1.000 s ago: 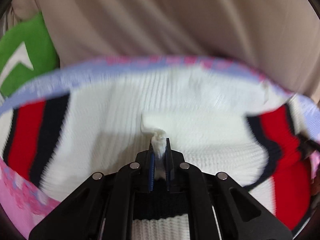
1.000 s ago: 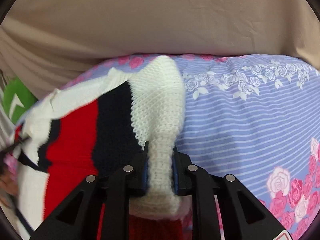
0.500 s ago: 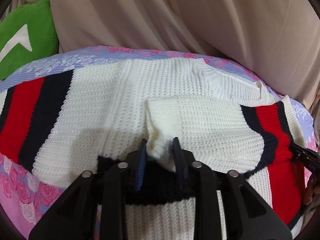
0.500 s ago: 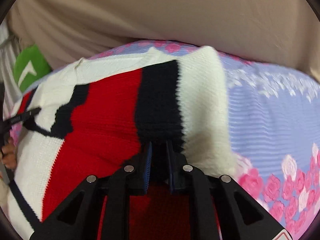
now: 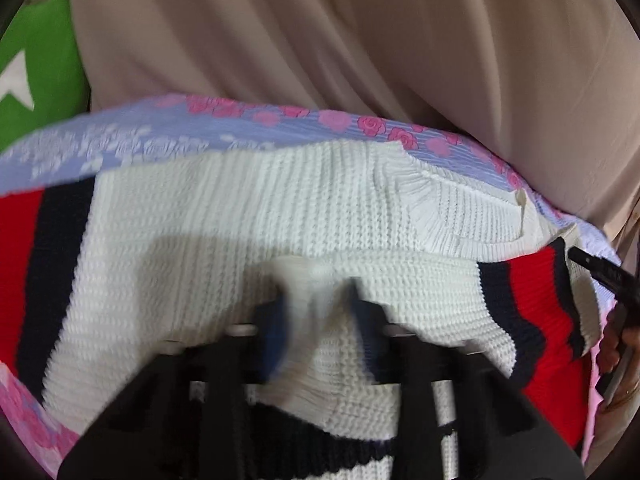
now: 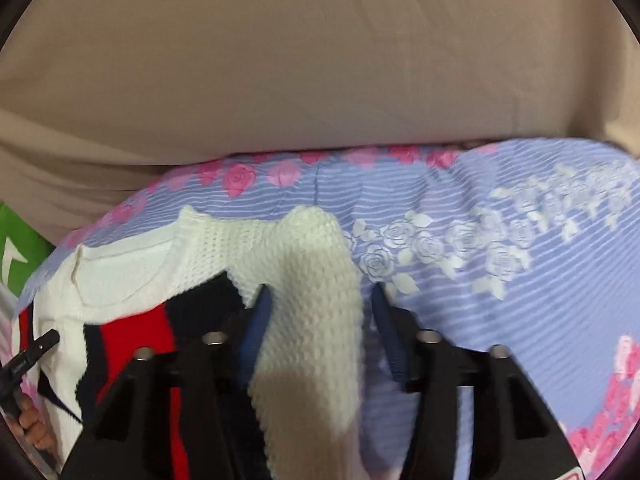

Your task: Fold small clothes

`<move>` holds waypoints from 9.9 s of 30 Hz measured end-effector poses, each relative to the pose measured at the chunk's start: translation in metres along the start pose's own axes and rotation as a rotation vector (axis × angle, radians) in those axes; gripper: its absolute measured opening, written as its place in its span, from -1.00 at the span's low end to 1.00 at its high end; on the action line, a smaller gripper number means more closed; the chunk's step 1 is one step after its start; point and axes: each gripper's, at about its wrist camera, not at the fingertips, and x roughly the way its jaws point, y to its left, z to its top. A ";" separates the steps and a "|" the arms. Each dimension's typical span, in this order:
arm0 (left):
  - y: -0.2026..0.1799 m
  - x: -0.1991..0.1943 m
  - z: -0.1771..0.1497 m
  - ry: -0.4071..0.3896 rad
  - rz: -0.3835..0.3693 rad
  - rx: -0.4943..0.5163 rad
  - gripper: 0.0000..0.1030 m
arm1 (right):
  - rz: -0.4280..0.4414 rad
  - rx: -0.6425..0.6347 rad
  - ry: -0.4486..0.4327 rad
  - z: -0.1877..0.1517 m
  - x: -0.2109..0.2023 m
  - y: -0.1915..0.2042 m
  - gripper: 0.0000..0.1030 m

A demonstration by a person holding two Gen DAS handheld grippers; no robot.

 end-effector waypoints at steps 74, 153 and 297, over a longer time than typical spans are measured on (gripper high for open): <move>-0.026 -0.191 0.025 -0.376 -0.069 0.075 -0.85 | 0.189 -0.260 -0.005 -0.236 -0.125 0.073 0.00; 0.013 -0.049 -0.087 -0.089 0.151 -0.127 -0.51 | 0.282 -0.510 -0.028 -0.058 -0.008 0.263 0.02; 0.003 -0.129 -0.168 0.049 0.026 -0.051 -0.67 | 0.300 0.106 -0.062 -0.205 -0.138 -0.029 -0.82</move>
